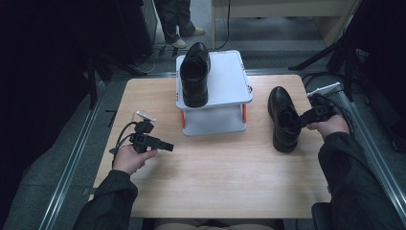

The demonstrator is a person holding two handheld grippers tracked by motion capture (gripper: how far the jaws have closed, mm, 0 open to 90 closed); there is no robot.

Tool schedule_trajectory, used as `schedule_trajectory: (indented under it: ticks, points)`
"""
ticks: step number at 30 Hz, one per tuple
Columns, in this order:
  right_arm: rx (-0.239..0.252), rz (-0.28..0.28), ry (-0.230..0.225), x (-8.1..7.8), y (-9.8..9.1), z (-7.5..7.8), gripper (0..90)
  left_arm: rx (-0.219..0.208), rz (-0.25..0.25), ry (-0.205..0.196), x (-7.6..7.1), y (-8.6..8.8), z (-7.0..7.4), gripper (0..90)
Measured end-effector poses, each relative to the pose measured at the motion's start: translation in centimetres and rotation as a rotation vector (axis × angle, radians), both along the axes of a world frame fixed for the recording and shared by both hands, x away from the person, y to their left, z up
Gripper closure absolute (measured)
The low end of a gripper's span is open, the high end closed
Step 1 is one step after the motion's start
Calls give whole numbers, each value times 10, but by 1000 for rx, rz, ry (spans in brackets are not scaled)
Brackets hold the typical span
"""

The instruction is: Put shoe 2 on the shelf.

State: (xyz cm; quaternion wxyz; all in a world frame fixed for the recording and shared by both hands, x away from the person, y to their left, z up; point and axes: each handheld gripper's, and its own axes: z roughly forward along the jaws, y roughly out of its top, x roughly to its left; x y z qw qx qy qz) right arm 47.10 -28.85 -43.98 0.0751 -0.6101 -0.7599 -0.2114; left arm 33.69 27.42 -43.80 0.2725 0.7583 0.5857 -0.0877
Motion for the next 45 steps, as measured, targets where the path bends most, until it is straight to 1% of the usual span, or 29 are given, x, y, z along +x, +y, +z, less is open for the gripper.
schedule_trajectory:
  ticks: [1,5,8,9,11,12,15,16,17,18,21,22,23,24,26,27,28,31,32,33,34,37,38,39,42,43,44,45]
  points:
    - [-3,-5,9,2,2,-5,646,1,-7,1,0,0,-1,419]
    - [-11,-9,8,5,4,-8,646,0,-14,1,1,-1,0,419]
    - [-22,-15,16,7,5,-11,667,-4,-14,3,1,-2,0,419]
    - [-33,-26,28,9,6,-14,697,-2,-16,2,0,-2,0,419]
    - [-13,-50,45,11,5,-15,713,-2,-18,2,0,-2,0,419]
    - [-10,-51,48,12,4,-16,722,-7,-15,0,0,-2,0,420]
    - [-4,-87,79,13,4,-14,769,-13,-10,-3,0,-1,0,420]
    - [-4,-87,79,13,4,-14,769,-13,-10,-3,0,-1,0,420]
    - [-11,-99,87,13,4,-13,792,-15,-12,-2,0,0,1,420]
    - [-5,-114,96,13,3,-13,803,-18,-10,-2,0,0,1,420]
    - [1,-126,115,14,2,-12,836,-16,-13,0,1,0,0,420]
    - [1,-126,115,14,2,-12,836,-16,-13,0,1,0,0,420]
    - [-11,-135,115,15,2,-10,851,-14,-10,-1,1,0,0,422]
    - [-13,-143,115,15,2,-9,853,-12,-8,-4,1,0,0,423]
    - [-6,-144,122,15,2,-9,853,-16,-2,-8,1,0,0,424]
    - [21,-157,134,16,3,-8,853,-18,-4,-13,1,1,0,424]
    - [32,-161,134,17,4,-6,853,-19,-1,-12,1,1,1,425]
    - [37,-157,118,17,7,-2,853,-22,0,-11,1,2,1,425]
    - [58,-154,113,18,10,4,854,-22,-1,-10,1,2,0,425]
    - [58,-154,113,18,10,4,854,-23,2,-9,1,3,0,425]
    - [73,-152,107,19,12,10,854,-20,-2,-11,1,4,0,425]
    - [66,-155,111,22,18,22,852,-22,3,-9,1,5,1,425]
    - [66,-155,111,22,18,22,852,-22,3,-9,1,5,1,425]
    - [57,-158,116,24,20,30,853,-21,3,-10,1,5,0,425]
    - [54,-156,105,26,24,43,852,-19,1,-11,1,5,0,425]
    - [54,-156,105,26,24,43,852,-19,1,-11,1,5,0,425]
    - [74,-159,109,28,25,51,851,-29,-2,-9,0,6,1,425]
    - [87,-164,121,29,25,55,851,-29,-2,-9,0,6,1,425]
